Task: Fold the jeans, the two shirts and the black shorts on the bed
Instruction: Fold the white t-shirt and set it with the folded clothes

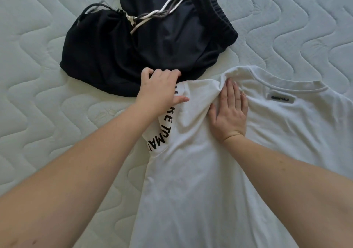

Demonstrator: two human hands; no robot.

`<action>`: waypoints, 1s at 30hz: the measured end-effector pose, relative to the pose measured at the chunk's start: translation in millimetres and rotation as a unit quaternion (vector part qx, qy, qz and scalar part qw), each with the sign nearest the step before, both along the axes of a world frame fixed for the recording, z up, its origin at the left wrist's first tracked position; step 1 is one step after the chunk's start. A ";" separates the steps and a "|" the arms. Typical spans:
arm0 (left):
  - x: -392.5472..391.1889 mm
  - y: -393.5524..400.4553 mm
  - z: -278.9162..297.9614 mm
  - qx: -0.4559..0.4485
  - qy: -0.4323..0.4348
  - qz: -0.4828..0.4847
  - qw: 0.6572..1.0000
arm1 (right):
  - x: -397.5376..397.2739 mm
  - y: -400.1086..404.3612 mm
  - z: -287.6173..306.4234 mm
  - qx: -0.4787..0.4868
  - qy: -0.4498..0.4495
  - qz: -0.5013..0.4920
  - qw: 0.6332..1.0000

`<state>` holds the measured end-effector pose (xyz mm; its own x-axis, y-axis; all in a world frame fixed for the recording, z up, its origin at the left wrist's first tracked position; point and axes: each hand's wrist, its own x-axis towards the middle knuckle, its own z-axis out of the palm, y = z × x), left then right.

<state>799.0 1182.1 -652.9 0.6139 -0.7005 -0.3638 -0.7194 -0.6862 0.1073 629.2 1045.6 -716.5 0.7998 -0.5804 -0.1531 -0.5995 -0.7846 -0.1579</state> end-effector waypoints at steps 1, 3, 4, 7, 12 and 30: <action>4.0 -3.3 1.4 0.010 -0.004 0.012 1.000 | 0.0 -0.1 -0.1 0.000 -0.001 0.000 1.000; 7.1 -3.2 5.4 0.032 -0.021 -0.006 0.999 | 0.0 0.1 -0.1 0.002 -0.003 0.000 1.000; 8.0 0.8 4.5 0.015 -0.034 -0.032 0.999 | -0.2 0.4 -0.3 0.003 -0.001 0.000 1.000; 8.6 14.1 10.8 -0.140 0.001 -0.118 0.983 | 0.0 -0.1 -0.8 0.004 -0.003 -0.002 1.000; 6.0 42.2 28.4 -0.095 0.014 -0.005 0.995 | -0.1 0.3 0.7 0.004 0.001 -0.004 1.000; 31.3 107.6 23.1 -0.050 0.219 -0.140 0.964 | -1.2 -0.2 1.6 0.003 0.020 0.007 1.000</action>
<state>830.2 1289.7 -629.7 0.1988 -0.8613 -0.4677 -0.7455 -0.4426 0.4983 627.9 1045.3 -714.9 0.8010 -0.5683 -0.1883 -0.5945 -0.7922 -0.1380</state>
